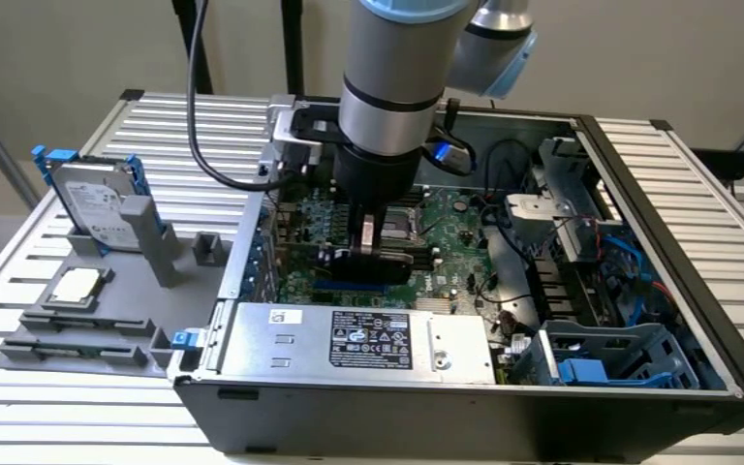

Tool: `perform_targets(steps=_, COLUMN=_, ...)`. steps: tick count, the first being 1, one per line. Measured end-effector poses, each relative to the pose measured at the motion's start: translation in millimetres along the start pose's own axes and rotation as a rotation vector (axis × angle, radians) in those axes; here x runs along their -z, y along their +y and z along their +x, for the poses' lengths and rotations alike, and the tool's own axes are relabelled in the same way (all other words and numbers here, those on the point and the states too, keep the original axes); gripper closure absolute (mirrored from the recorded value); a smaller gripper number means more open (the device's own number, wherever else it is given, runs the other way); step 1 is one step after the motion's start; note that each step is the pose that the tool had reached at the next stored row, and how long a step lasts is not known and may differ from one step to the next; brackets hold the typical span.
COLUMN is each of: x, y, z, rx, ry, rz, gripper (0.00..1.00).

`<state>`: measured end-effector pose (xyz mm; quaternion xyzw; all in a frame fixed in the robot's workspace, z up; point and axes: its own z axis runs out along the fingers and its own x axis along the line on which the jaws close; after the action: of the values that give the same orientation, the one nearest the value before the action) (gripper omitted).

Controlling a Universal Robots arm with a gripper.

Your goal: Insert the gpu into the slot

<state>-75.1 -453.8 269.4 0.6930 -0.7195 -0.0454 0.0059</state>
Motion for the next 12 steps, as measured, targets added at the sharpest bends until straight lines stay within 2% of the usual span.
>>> perform_targets(steps=12, x=-5.5, y=-0.4, z=0.3, rx=0.000, ry=0.0004, rz=-0.0003, gripper=0.74)
